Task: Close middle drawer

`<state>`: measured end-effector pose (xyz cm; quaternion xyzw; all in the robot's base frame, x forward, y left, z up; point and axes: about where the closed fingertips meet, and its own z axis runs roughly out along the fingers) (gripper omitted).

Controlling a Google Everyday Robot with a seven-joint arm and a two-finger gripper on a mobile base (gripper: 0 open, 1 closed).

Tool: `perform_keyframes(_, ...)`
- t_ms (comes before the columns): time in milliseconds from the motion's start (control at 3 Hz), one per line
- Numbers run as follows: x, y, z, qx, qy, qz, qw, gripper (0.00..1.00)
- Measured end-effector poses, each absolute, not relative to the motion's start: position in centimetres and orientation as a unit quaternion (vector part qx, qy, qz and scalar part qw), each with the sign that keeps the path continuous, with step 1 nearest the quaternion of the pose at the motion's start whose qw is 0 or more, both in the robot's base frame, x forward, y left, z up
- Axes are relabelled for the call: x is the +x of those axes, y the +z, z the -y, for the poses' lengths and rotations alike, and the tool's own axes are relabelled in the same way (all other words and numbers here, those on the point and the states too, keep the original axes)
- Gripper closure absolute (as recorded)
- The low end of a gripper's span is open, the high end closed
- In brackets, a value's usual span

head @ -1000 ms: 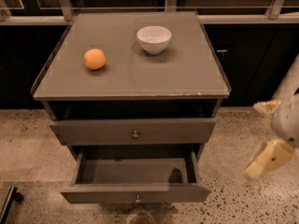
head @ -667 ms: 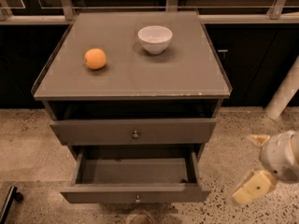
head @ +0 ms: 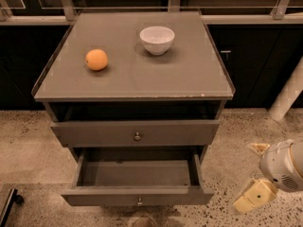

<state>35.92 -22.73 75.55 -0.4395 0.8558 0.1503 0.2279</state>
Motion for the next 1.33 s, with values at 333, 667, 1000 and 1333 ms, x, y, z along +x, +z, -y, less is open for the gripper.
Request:
perform_keyframes(333, 34.5, 71.5, 23.2, -0.41, 0.184, -0.865, 0.222, 0.0)
perform_keyframes(667, 32.7, 64.2, 23.7, -0.364, 0.233, -0.876, 0.215, 0.0)
perform_keyframes(1000, 32.5, 62.3, 23.5, -0.356, 0.249, -0.876, 0.208, 0.18)
perform_keyframes(1333, 32.5, 62.3, 23.5, -0.356, 0.249, -0.876, 0.208, 0.41)
